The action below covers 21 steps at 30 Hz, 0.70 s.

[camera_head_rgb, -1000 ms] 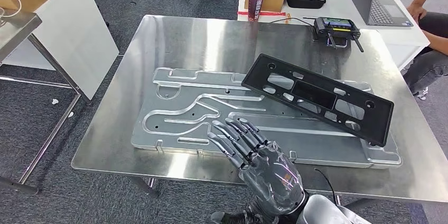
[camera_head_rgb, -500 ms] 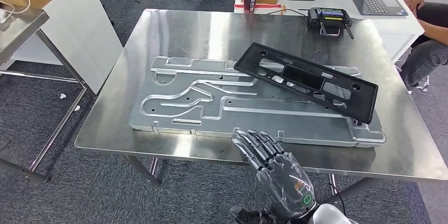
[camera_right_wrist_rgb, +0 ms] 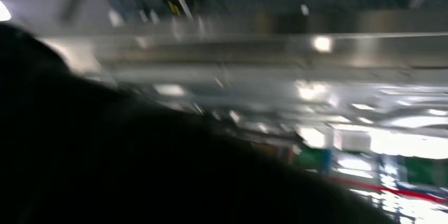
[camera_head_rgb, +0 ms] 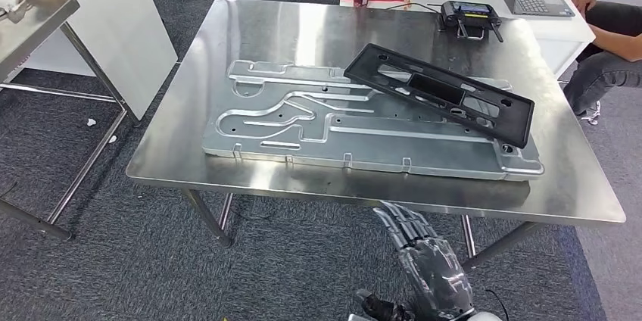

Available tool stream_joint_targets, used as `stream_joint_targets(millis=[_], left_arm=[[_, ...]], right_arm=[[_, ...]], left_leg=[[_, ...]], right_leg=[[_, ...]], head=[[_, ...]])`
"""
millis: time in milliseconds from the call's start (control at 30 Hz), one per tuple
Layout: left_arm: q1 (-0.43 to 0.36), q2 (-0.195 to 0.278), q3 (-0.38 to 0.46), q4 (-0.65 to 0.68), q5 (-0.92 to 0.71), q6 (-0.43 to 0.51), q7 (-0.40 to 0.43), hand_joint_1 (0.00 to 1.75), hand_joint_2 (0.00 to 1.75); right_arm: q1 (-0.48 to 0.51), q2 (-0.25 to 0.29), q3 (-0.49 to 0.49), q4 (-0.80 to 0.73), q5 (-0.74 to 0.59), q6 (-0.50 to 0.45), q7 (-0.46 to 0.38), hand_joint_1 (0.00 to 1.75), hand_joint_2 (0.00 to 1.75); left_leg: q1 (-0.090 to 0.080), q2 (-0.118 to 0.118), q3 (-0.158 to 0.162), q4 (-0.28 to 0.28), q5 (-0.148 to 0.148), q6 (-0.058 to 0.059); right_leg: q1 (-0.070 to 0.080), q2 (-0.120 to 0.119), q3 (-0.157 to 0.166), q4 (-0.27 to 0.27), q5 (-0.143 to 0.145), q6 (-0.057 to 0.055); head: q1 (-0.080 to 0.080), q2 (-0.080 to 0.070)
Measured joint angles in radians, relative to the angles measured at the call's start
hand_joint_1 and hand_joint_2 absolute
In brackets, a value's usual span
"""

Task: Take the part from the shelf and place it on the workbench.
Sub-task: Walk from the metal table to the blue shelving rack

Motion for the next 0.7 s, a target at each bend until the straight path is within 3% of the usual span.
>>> stream_joint_targets(millis=[67,100,167,200,267,333,367,400,433,500,567,600,633,667,700], left_arm=[[0.004,-0.006,0.001,0.0,0.023,0.003,0.004,0.0,1.75],[0.004,-0.008,0.001,0.0,0.032,0.004,0.005,0.0,1.75],[0.01,-0.011,0.002,0.0,0.059,0.01,0.01,0.0,1.75],[0.015,-0.014,0.002,0.0,0.077,0.013,0.013,0.0,1.75],[0.025,-0.018,0.001,0.0,0.113,0.018,0.021,0.0,1.75],[0.031,-0.023,0.0,0.0,0.135,0.021,0.025,0.0,1.75],[0.032,-0.025,-0.002,0.0,0.141,0.022,0.026,0.0,1.75],[0.032,-0.028,-0.003,0.0,0.144,0.023,0.026,0.0,1.75],[0.032,-0.03,-0.004,0.0,0.146,0.024,0.026,0.0,1.75],[0.032,-0.031,-0.005,0.0,0.148,0.025,0.027,0.0,1.75],[0.029,-0.03,-0.007,0.0,0.156,0.026,0.027,0.0,1.75],[0.028,-0.031,-0.009,0.0,0.162,0.026,0.028,0.0,1.75],[0.029,-0.031,-0.012,0.0,0.169,0.027,0.029,0.0,1.75],[0.031,-0.033,-0.015,0.0,0.175,0.028,0.03,0.0,1.75],[0.032,-0.034,-0.019,0.0,0.181,0.028,0.032,0.0,1.75]], right_arm=[[0.027,-0.01,-0.001,0.027,-0.035,-0.075,0.066,0.0,1.75],[0.037,-0.017,0.0,0.039,-0.047,-0.107,0.097,0.0,1.75],[0.069,-0.044,0.017,0.066,-0.083,-0.181,0.171,0.0,1.75],[0.088,-0.065,0.035,0.085,-0.114,-0.231,0.207,0.0,1.75],[0.118,-0.109,0.088,0.133,-0.183,-0.336,0.251,0.0,1.75],[0.135,-0.142,0.139,0.179,-0.228,-0.4,0.253,0.0,1.75],[0.139,-0.153,0.161,0.198,-0.238,-0.413,0.253,0.0,1.75],[0.141,-0.162,0.179,0.214,-0.244,-0.419,0.253,0.0,1.75],[0.143,-0.169,0.194,0.227,-0.247,-0.421,0.253,0.0,1.75],[0.144,-0.182,0.216,0.247,-0.255,-0.422,0.253,0.0,1.75],[0.147,-0.19,0.23,0.265,-0.281,-0.425,0.253,0.0,1.75],[0.151,-0.193,0.235,0.277,-0.304,-0.427,0.253,0.0,1.75],[0.157,-0.195,0.239,0.293,-0.332,-0.428,0.253,0.0,1.75],[0.165,-0.197,0.242,0.315,-0.367,-0.429,0.253,0.0,1.75],[0.173,-0.197,0.246,0.342,-0.408,-0.43,0.253,0.0,1.75]], left_leg=[[-0.001,-0.008,-0.016,0.006,0.014,-0.01],[-0.001,-0.012,-0.019,0.005,0.022,-0.016],[0.0,-0.026,-0.022,0.002,0.037,-0.03],[0.002,-0.026,-0.028,0.01,0.026,-0.035],[0.004,-0.016,-0.049,0.07,-0.051,-0.043],[0.006,-0.006,-0.074,0.186,-0.149,-0.054],[0.006,-0.004,-0.077,0.239,-0.17,-0.058],[0.007,-0.002,-0.069,0.269,-0.165,-0.061],[0.007,0.0,-0.046,0.268,-0.141,-0.062],[0.006,0.023,0.049,0.167,-0.098,-0.059],[-0.001,0.056,0.143,0.03,-0.109,-0.046],[-0.006,0.065,0.164,-0.01,-0.121,-0.037],[-0.009,0.06,0.167,-0.027,-0.122,-0.026],[-0.009,0.052,0.157,-0.027,-0.114,-0.015],[-0.008,0.044,0.148,-0.029,-0.104,-0.005]], right_leg=[[0.003,0.027,0.084,-0.128,-0.009,-0.011],[0.005,0.035,0.1,-0.16,-0.02,-0.014],[0.006,0.021,0.096,-0.175,-0.008,-0.022],[0.004,0.01,0.09,-0.181,0.001,-0.03],[0.0,-0.014,0.071,-0.187,0.023,-0.046],[0.002,-0.033,0.045,-0.184,0.041,-0.053],[0.003,-0.042,0.03,-0.18,0.049,-0.052],[0.004,-0.052,0.014,-0.174,0.057,-0.05],[0.005,-0.062,-0.003,-0.166,0.063,-0.048],[0.006,-0.081,-0.03,-0.146,0.072,-0.042],[0.008,-0.098,-0.045,-0.128,0.081,-0.033],[0.009,-0.108,-0.047,-0.124,0.086,-0.028],[0.009,-0.117,-0.049,-0.123,0.092,-0.022],[0.008,-0.122,-0.049,-0.124,0.096,-0.015],[0.006,-0.112,-0.053,-0.117,0.086,-0.007]], head=[[0.0,0.0],[0.0,0.0],[0.001,0.0],[0.0,0.0],[0.0,0.0],[0.0,0.0],[-0.001,0.0],[-0.001,0.0],[-0.001,0.0],[-0.001,0.0],[0.0,0.0],[0.0,0.0],[0.0,0.0],[0.0,0.0],[0.001,0.0]])
